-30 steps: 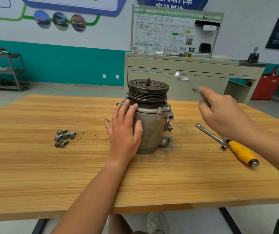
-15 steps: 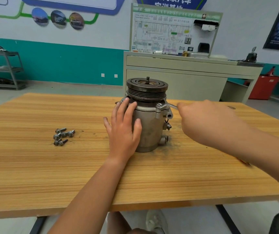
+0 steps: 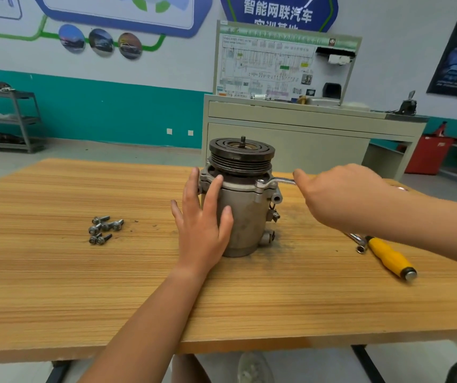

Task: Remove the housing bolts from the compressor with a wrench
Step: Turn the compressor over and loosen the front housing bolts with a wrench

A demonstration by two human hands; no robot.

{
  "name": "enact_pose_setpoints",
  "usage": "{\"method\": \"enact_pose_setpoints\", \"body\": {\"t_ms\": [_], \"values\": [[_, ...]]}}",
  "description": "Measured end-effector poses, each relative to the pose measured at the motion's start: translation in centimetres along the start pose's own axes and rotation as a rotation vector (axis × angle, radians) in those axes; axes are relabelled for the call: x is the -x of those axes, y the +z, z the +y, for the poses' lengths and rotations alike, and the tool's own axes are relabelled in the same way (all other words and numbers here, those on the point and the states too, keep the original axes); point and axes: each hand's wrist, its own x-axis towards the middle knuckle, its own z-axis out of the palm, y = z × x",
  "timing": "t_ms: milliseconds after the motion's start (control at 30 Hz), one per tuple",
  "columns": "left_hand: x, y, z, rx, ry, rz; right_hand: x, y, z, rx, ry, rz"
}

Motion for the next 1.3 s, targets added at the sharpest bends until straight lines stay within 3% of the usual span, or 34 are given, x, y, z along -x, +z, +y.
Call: {"method": "enact_pose_setpoints", "body": {"t_ms": [167,500,700,767,933,1167,1300], "values": [[0.3,0.2,-0.2,-0.02,0.017,-0.018,-2.0,1.2,0.9,0.06,0.005,0.021],[0.2,0.4,-0.4,-0.001,-0.016,-0.017,-6.5,5.4,-1.0,-0.357,0.044,0.373],[0.2,0.6,-0.4,0.014,-0.021,-0.008,-2.5,3.3,-0.4,-0.873,0.304,0.564],[0.2,0.6,-0.3,0.024,-0.024,-0.005,-0.2,2.1,-0.8,-0.917,0.253,0.523],[0.1,0.4,0.1,0.049,-0.035,0.012,2.9,1.5,-2.0,-0.657,0.22,0.157],[0.2,0.1,0.3,0.005,-0.027,0.046,1.6,0.3,-2.3,-0.557,0.259,0.022],[0.2,0.3,0.2,-0.008,-0.019,0.057,1.8,-1.8,-2.8,-0.369,0.225,-0.062]]}}
